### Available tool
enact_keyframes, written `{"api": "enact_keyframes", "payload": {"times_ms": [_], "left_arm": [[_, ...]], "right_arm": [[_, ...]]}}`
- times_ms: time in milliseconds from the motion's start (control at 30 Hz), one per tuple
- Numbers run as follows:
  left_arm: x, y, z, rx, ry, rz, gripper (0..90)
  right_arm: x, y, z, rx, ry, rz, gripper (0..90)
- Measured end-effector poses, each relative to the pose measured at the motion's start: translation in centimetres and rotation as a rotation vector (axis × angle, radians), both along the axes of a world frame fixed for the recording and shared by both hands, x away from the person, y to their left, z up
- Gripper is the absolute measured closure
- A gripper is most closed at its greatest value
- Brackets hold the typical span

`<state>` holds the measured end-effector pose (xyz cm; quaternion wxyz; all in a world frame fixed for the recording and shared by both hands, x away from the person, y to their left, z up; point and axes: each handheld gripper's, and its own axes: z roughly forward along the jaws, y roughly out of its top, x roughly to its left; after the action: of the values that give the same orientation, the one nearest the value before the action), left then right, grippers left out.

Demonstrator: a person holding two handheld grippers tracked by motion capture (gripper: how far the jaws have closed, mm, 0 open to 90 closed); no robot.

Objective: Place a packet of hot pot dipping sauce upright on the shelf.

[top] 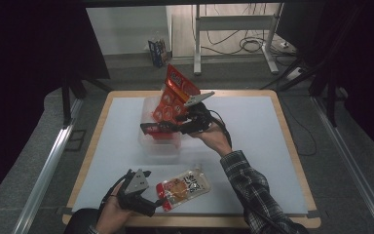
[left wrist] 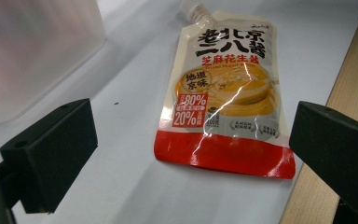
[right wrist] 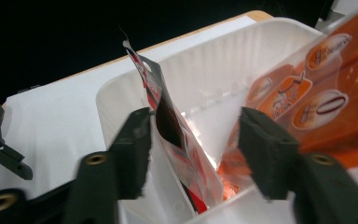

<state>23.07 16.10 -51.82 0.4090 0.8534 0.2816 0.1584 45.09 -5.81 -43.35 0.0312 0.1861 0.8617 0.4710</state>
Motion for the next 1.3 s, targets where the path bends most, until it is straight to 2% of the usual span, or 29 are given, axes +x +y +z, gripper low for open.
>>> {"api": "enact_keyframes", "payload": {"times_ms": [267,633,900,1033,1100,1300], "left_arm": [[0.1,0.0,0.0,0.01,0.011,0.005,1.7],[0.0,-0.1,-0.1,0.01,0.018,0.004,2.7],[0.0,0.1,0.0,0.001,0.023,0.0,2.8],[0.0,0.1,0.0,0.006,0.026,-0.003,2.5],[0.0,0.1,-0.1,0.006,0.028,-0.008,2.4],[0.0,0.3,-0.1,0.013,0.0,-0.016,1.1]], "right_arm": [[-0.8,-0.6,-0.1,-0.038,-0.005,-0.012,26.3],[-2.1,-1.4,-0.3,-0.041,-0.01,-0.011,9.2],[-3.4,-1.7,-0.7,-0.06,-0.022,-0.023,2.7],[-3.9,-2.0,-1.0,-0.029,0.006,-0.026,0.0],[-4.1,-2.1,-1.0,-0.043,0.005,-0.031,0.0],[-4.9,-2.7,-0.9,-0.044,0.004,-0.036,0.0]]}}
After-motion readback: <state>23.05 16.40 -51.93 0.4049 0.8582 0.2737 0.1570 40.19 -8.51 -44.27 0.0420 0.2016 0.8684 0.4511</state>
